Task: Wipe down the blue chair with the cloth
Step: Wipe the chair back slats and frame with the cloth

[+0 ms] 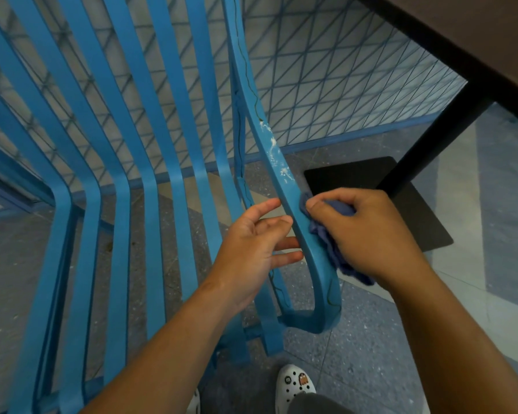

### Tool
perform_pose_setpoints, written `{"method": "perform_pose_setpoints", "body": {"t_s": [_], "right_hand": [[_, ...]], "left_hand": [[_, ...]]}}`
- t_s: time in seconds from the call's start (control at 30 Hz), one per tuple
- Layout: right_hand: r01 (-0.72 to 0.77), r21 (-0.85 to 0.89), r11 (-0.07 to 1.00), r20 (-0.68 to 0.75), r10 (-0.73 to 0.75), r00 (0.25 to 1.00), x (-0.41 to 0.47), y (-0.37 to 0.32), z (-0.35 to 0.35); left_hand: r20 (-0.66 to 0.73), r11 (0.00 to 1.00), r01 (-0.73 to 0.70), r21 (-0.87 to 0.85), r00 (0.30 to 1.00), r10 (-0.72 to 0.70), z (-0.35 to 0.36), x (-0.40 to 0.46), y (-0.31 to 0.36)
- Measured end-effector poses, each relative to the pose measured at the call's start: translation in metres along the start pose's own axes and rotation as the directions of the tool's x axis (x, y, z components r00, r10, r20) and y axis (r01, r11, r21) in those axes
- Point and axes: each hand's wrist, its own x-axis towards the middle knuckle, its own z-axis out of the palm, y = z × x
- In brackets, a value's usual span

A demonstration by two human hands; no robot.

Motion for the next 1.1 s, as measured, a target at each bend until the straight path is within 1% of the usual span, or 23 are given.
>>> {"method": "perform_pose_setpoints", "body": {"t_s": [0.07, 0.2, 0.3, 0.4, 0.6, 0.73, 0.83, 0.9, 0.97, 1.0, 1.03, 1.07, 1.1], "right_hand": [[-0.017, -0.008, 1.0, 0.017, 0.017, 1.0, -0.002, -0.001, 0.002], [-0.068, 0.056, 0.996, 0.015, 0.067, 0.998, -0.005, -0.008, 0.003], [-0.094, 0.108, 0.99, 0.03, 0.091, 0.995, -0.014, -0.014, 0.008], [-0.116, 0.109, 0.987, 0.052, 0.111, 0.992, -0.024, -0.017, 0.018], [-0.131, 0.094, 0.987, 0.117, 0.119, 0.986, -0.04, -0.029, 0.029], [-0.094, -0.001, 0.996, 0.163, 0.093, 0.982, -0.045, -0.033, 0.033], [-0.12, 0.048, 0.992, 0.234, 0.106, 0.966, -0.046, -0.038, 0.027], [-0.115, 0.059, 0.992, 0.25, 0.097, 0.964, -0.045, -0.04, 0.025], [-0.065, 0.104, 0.993, 0.175, 0.046, 0.983, -0.042, -0.041, 0.027], [0.006, 0.099, 0.995, 0.1, -0.016, 0.995, -0.041, -0.041, 0.03], [0.105, 0.052, 0.993, 0.03, -0.107, 0.994, -0.039, -0.041, 0.034], [0.208, -0.035, 0.978, -0.009, -0.208, 0.978, -0.038, -0.041, 0.039], [0.289, -0.144, 0.946, -0.018, -0.294, 0.955, -0.037, -0.04, 0.045]], "left_hand": [[-0.007, 1.0, -0.01, 0.027, 1.0, 0.01, 0.0, -0.001, 0.001], [0.015, 0.994, -0.033, 0.104, 0.999, 0.031, -0.002, -0.005, 0.008], [-0.021, 0.988, -0.03, 0.149, 0.999, 0.033, -0.005, -0.009, 0.009], [-0.056, 0.982, -0.019, 0.186, 0.998, 0.03, -0.015, -0.013, 0.01], [-0.072, 0.981, -0.011, 0.192, 0.997, 0.025, -0.035, -0.026, 0.015], [-0.12, 0.984, -0.019, 0.177, 0.992, 0.041, -0.042, -0.029, 0.014], [-0.12, 0.984, -0.024, 0.178, 0.992, 0.046, -0.044, -0.03, 0.013], [-0.112, 0.983, -0.03, 0.18, 0.992, 0.051, -0.045, -0.029, 0.012], [-0.104, 0.983, -0.036, 0.181, 0.993, 0.056, -0.046, -0.028, 0.012], [-0.105, 0.983, -0.037, 0.178, 0.993, 0.056, -0.046, -0.027, 0.012], [-0.108, 0.986, -0.037, 0.164, 0.993, 0.055, -0.047, -0.026, 0.013], [-0.113, 0.989, -0.034, 0.141, 0.992, 0.05, -0.049, -0.025, 0.013], [-0.115, 0.993, -0.028, 0.113, 0.992, 0.041, -0.05, -0.024, 0.014]]}}
